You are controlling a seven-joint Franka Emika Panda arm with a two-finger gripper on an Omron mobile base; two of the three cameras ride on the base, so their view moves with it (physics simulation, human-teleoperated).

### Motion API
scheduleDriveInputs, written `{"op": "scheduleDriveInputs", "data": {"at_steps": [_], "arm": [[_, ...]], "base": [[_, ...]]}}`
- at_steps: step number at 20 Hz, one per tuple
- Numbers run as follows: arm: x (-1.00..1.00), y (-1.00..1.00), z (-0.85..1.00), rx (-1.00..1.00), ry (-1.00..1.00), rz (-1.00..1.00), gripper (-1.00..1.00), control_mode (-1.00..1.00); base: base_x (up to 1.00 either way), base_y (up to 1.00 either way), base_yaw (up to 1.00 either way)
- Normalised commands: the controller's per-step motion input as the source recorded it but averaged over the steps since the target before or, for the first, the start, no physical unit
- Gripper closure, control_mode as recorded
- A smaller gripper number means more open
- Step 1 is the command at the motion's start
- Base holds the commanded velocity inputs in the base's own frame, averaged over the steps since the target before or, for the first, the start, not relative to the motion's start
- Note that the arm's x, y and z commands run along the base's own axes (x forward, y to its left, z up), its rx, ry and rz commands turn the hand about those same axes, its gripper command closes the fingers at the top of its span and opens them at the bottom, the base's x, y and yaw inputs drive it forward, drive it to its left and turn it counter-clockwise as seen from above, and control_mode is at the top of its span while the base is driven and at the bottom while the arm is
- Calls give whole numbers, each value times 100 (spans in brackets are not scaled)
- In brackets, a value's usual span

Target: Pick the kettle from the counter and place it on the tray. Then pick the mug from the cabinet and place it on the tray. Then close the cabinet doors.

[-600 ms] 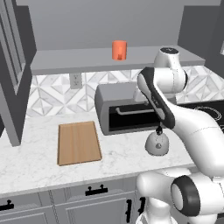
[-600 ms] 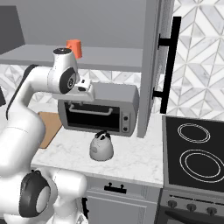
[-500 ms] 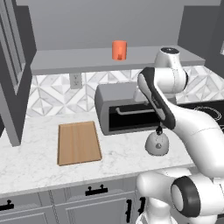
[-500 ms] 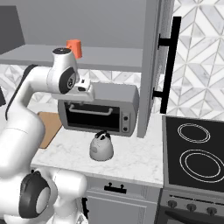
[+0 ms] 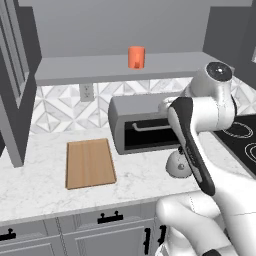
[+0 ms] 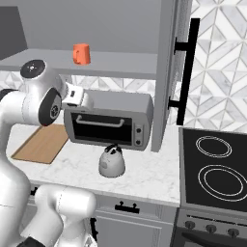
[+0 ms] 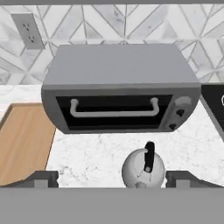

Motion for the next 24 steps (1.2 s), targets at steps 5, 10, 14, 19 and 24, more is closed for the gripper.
{"op": "scheduleDriveInputs", "data": {"at_steps": [5,10,14,19,24], "arm": [[5,27,82,11,-47,-15,-100,-100],[38,6,87,4,-43,-5,-100,-100],[38,4,38,-2,-21,8,-100,-100],[12,0,0,-1,-15,7,-100,-100],[0,-4,0,1,-4,1,-100,-100]], "base": [[0,0,0],[0,0,0],[0,0,0],[0,0,0],[0,0,0]]}}
